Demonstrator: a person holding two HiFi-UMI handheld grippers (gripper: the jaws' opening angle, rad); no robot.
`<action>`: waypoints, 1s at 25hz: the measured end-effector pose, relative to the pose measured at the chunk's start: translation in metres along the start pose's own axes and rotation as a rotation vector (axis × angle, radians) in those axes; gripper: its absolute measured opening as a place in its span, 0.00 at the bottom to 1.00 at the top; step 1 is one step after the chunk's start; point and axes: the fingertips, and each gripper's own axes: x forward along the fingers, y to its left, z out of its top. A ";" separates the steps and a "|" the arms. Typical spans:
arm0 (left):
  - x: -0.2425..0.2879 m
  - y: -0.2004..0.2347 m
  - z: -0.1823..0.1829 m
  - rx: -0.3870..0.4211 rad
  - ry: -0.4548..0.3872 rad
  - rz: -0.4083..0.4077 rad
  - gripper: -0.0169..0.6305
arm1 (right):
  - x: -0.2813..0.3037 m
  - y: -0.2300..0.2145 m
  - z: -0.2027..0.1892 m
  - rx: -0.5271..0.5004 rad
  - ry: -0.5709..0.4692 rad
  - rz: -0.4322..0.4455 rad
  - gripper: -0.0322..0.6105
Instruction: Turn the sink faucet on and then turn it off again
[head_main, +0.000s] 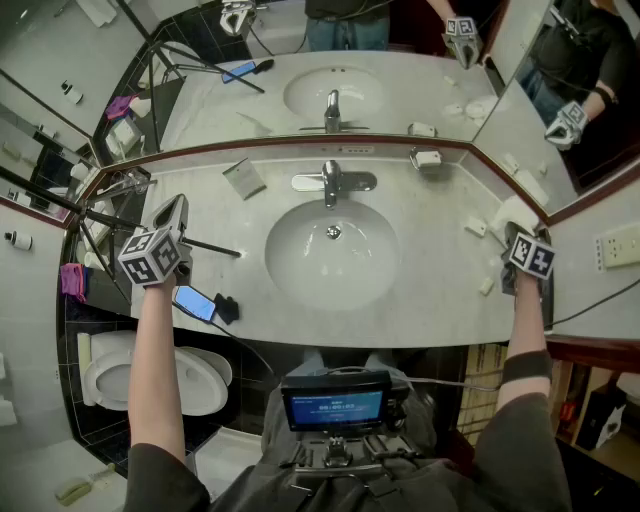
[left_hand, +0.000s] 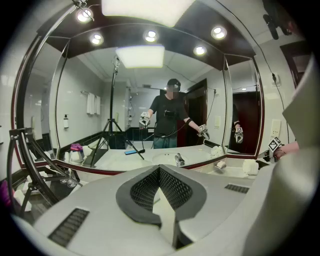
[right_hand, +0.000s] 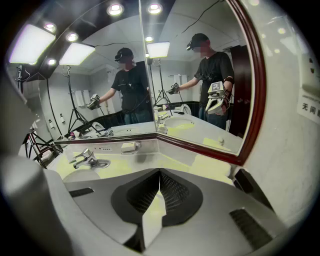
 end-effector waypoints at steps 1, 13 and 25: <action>0.002 -0.001 0.004 0.000 -0.008 -0.003 0.03 | 0.007 0.010 0.002 0.002 -0.003 0.012 0.08; 0.020 -0.013 0.000 0.011 -0.025 -0.021 0.03 | 0.103 0.180 0.011 -0.037 0.040 0.274 0.29; 0.035 -0.019 -0.028 0.030 0.021 -0.045 0.03 | 0.147 0.361 -0.006 0.076 0.146 0.674 0.34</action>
